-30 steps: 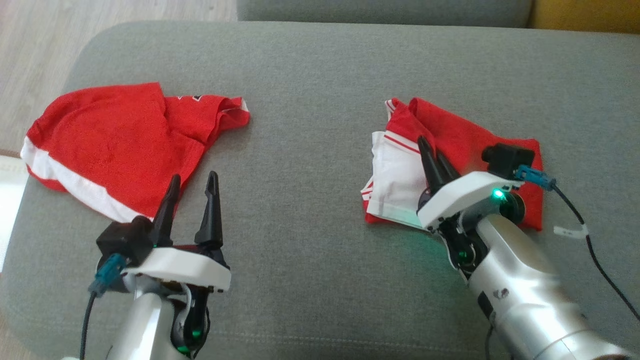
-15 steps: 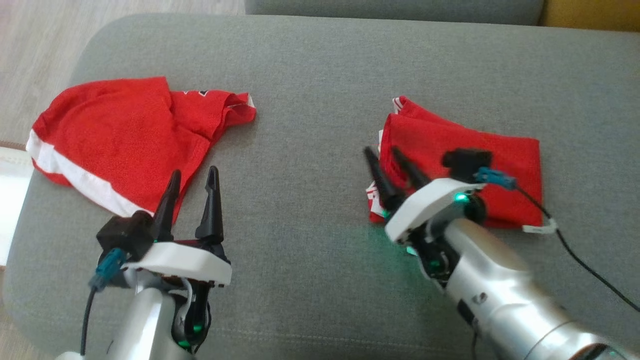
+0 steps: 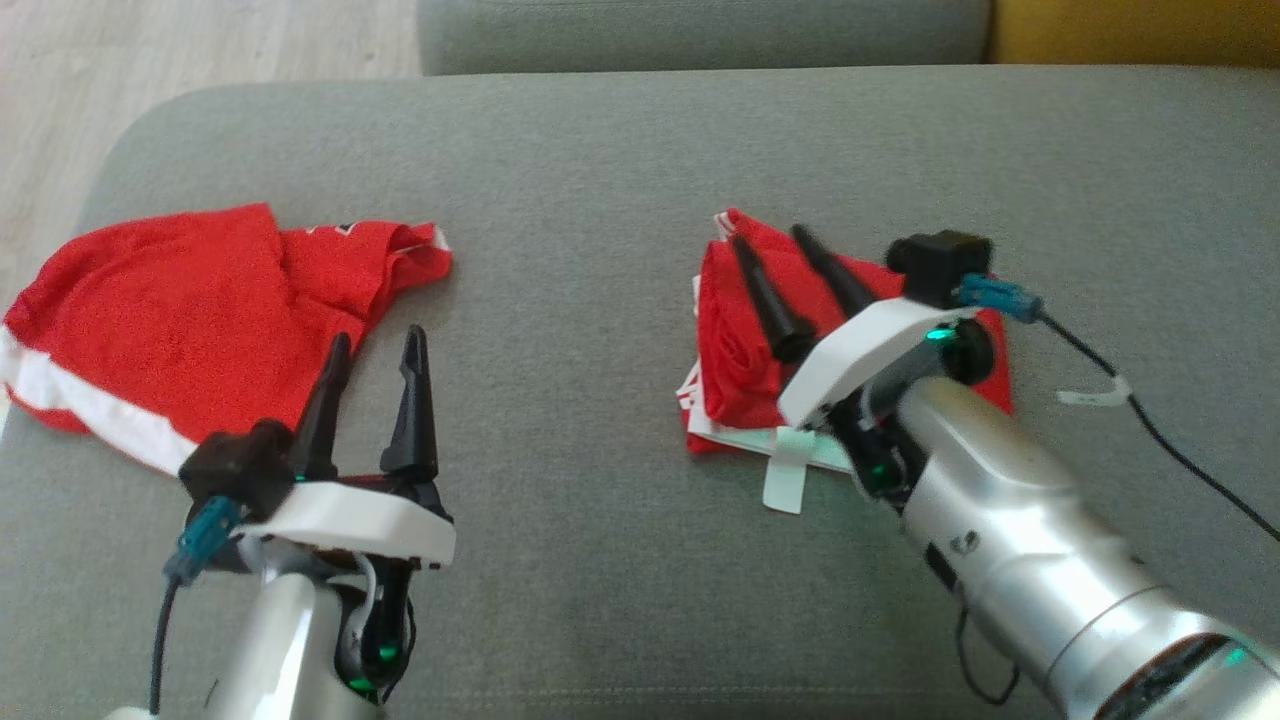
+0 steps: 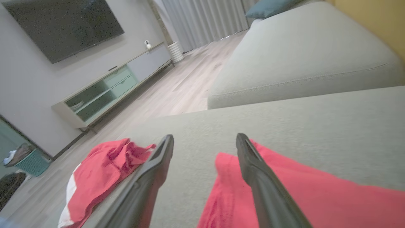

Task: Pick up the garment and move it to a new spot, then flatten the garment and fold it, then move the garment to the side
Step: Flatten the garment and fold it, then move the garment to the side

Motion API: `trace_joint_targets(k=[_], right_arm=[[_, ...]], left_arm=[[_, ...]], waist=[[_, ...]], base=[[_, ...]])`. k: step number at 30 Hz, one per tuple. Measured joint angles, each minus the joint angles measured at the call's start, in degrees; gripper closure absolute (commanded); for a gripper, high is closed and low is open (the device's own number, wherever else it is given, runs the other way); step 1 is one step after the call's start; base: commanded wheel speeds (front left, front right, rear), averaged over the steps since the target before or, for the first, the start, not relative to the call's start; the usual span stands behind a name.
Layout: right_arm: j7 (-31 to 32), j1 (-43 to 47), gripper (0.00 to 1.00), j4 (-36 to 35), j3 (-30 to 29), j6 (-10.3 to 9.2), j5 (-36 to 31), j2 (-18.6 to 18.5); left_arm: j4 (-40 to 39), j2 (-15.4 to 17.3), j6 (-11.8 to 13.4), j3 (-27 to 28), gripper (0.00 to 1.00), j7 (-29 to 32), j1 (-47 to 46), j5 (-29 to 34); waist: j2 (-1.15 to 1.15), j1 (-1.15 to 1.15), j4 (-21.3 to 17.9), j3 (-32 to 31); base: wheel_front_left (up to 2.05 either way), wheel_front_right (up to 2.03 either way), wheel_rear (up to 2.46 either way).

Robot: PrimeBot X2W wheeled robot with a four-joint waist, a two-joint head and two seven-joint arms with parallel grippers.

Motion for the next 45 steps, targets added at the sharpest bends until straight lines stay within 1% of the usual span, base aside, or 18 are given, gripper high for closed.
trace_joint_targets(k=[3, 6, 9, 12, 15, 17, 20, 22, 27, 32, 41, 45], right_arm=[[0.0, 0.02, 0.0, 1.1, -6.38, 0.0, -7.03, -0.07], [-0.01, 0.72, 0.0, -0.01, -13.0, 0.0, -15.25, -1.15], [-0.02, 3.52, 0.0, -3.69, -20.27, 0.0, -22.58, -3.33], [-0.16, 8.95, 0.0, -8.21, -28.07, 0.0, -29.43, -4.78], [-0.16, 15.11, 0.0, -13.55, -34.89, 0.0, -36.06, -4.58], [-0.16, 18.59, 0.0, -17.41, -39.33, 0.0, -39.49, -3.74], [-0.16, 22.84, 0.0, -23.41, -44.29, 0.0, -45.14, -2.14], [-0.16, 25.25, 0.0, -26.64, -47.0, 0.0, -47.06, -0.71], [-0.18, 30.44, 0.0, -32.84, -49.75, 0.0, -50.08, 0.33], [-0.18, 33.03, 0.0, -35.5, -49.42, 0.0, -48.87, 0.79], [-0.18, 33.4, 0.0, -36.46, -49.54, 0.0, -47.9, 0.97], [-0.18, 33.36, 0.0, -34.11, -49.45, 0.0, -47.88, 0.98]], left_arm=[[-1.13, 0.0, 0.01, 0.53, 0.0, -0.01, 0.03, 0.01], [-1.78, 0.0, 0.01, 0.81, 0.0, -0.01, 0.03, 0.01], [-2.97, 0.0, 0.03, 0.81, 0.0, -0.01, 0.03, -0.11], [-3.52, 0.01, 0.11, 0.62, 0.0, -0.01, 0.02, -0.78], [-4.2, 0.01, 0.56, 0.19, 0.0, -0.01, 0.01, -1.01], [-4.83, 0.01, 0.57, -0.14, 0.0, -0.01, -0.02, -1.01], [-5.23, 0.0, 0.57, -0.44, 0.0, -0.01, -0.02, -1.02], [-5.39, 0.01, 0.53, -0.56, 0.0, -0.01, -0.02, -1.01], [-5.53, 0.01, 0.47, -0.52, 0.0, -0.01, -0.01, -1.01], [-5.39, 0.0, -0.05, -0.18, 0.0, -0.01, 0.25, 0.18], [-5.33, 0.01, -0.54, 0.13, 0.0, -0.01, 1.98, -0.01], [-5.36, 0.02, -0.65, -0.54, 0.0, -0.01, 1.91, 0.0]], waist=[[0.0, 0.0, -1.19, -0.36], [0.0, 0.0, -2.15, -0.65], [0.0, 0.0, -2.88, -0.82], [0.0, 0.0, -3.43, -0.85], [0.0, 0.0, -4.05, -0.85], [0.0, 0.0, -4.46, -0.77], [0.0, 0.0, -5.05, -0.62], [0.0, 0.0, -5.44, -0.52], [0.0, 0.0, -6.34, -0.26], [0.0, 0.0, -6.95, -0.07], [0.0, 0.0, -6.6, 0.25], [0.0, 0.0, -6.16, 1.08]], base=[[0.0, 0.0, 0.0], [0.0, 0.0, 0.0], [0.0, 0.0, 0.0], [0.0, 0.0, 0.0], [0.0, 0.0, 0.0], [0.0, 0.0, 0.0], [0.0, 0.0, 0.0], [0.0, 0.0, 0.0], [0.0, 0.0, 0.0], [0.0, 0.0, 0.0], [0.0, 0.0, 0.0], [0.0, 0.0, 0.0]])
